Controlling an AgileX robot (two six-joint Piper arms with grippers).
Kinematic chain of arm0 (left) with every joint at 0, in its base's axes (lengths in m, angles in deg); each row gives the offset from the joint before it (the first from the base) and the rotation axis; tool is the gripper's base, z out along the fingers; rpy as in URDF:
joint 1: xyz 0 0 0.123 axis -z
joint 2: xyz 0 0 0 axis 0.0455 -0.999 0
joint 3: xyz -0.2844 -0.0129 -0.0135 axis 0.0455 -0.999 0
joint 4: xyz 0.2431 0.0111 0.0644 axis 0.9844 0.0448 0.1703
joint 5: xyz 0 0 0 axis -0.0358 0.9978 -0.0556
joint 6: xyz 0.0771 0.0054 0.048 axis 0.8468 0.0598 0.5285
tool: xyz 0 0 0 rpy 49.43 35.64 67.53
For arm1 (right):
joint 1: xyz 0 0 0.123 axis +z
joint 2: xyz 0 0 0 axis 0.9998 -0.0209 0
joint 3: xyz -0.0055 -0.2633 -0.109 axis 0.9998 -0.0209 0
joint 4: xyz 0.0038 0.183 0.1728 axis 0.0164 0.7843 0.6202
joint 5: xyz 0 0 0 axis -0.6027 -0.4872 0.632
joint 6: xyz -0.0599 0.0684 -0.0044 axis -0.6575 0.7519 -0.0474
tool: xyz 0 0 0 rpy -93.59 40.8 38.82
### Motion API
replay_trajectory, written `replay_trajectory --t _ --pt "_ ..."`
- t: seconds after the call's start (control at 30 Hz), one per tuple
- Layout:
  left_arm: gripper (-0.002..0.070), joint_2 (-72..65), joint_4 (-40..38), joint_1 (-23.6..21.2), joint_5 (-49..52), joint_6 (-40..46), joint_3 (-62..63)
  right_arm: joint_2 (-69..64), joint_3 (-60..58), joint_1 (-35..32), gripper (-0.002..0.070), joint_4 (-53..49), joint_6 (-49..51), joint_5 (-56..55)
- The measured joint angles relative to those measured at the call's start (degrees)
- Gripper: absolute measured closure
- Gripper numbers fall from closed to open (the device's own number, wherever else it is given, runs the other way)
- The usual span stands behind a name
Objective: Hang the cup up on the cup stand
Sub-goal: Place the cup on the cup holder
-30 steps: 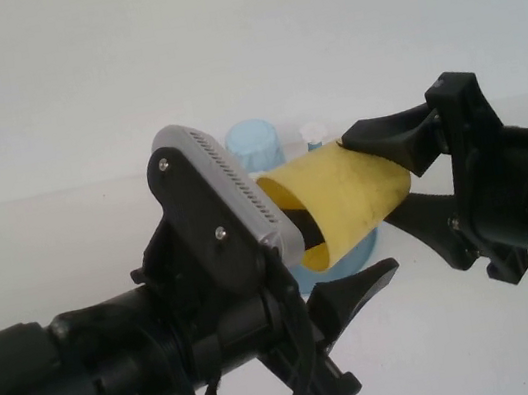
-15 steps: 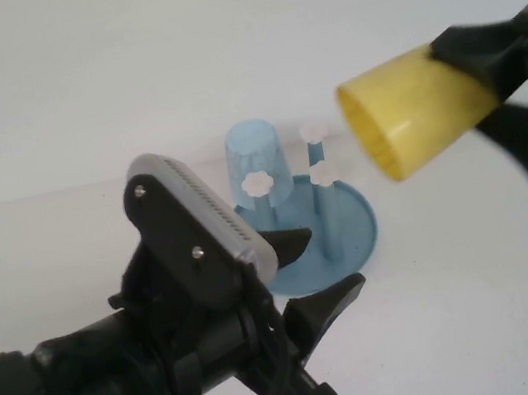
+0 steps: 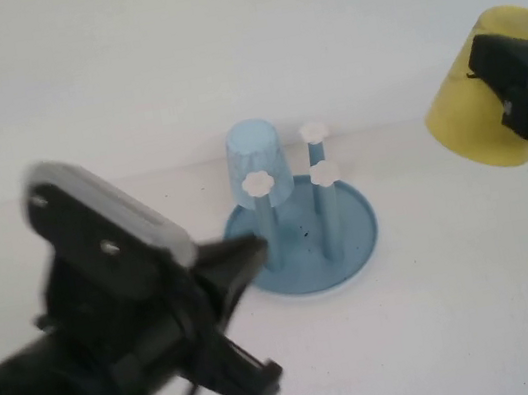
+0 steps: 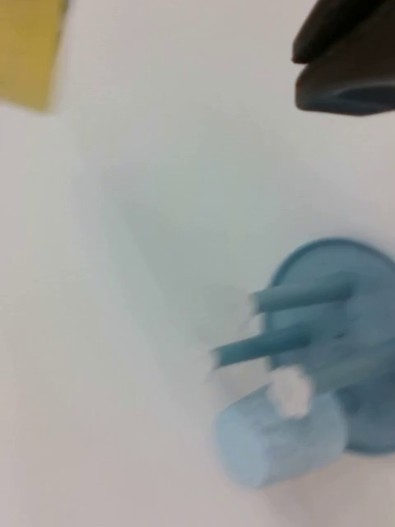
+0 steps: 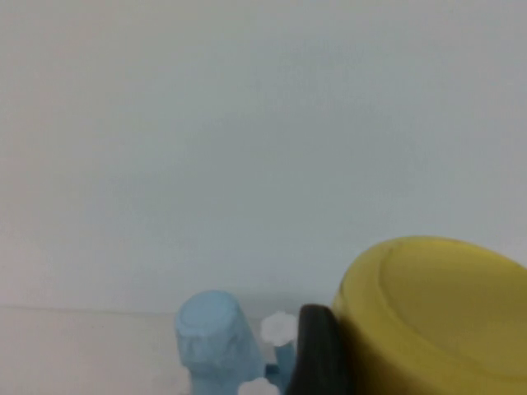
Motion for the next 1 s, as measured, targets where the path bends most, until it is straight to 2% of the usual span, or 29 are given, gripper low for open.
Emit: replay_trajectory --t 0.27,0.37,0.47,0.63,0.67,0.7,0.73,0.83,1.0 --pt "0.0676 -7.1 0.0 -0.3 0.7 -1.0 -2.0 -0.7 0.0 0.0 0.0165 -5.7 -3.1 -3.9" --pt "0.0676 -10.1 1.8 -2.6 2.9 -1.0 -2.0 -3.0 0.0 0.0 0.0165 -9.8 -3.4 -3.9" --pt "0.0676 -13.6 3.5 -6.7 6.7 -1.5 -2.0 -5.8 0.0 0.0 0.0165 -12.1 -3.4 -3.9" --pt "0.0676 -17.7 6.9 -18.6 13.2 -2.2 -2.0 -9.9 0.0 0.0 0.0166 -13.2 0.8 -3.9" --pt "0.0676 -18.0 8.3 -21.6 14.7 -2.9 -2.0 -10.5 0.0 0.0 0.0166 -13.7 1.5 -3.9" --pt "0.0676 -18.1 10.8 -24.6 19.6 -7.1 -2.0 -11.1 0.0 0.0 0.0166 -14.5 2.8 -3.9" --pt "0.0676 -18.1 14.1 -27.8 18.8 -7.1 -1.9 -11.7 0.0 0.0 0.0166 -15.9 4.3 -3.9" --pt "0.0676 -18.1 24.1 -37.5 28.4 -18.2 -0.2 -13.9 0.1 0.0 0.0167 -21.9 10.7 -3.9" --pt "0.0676 -17.8 25.5 -54.1 47.9 -20.2 2.4 -20.0 4.9 -1.7 0.0167 -26.2 22.7 -2.8"
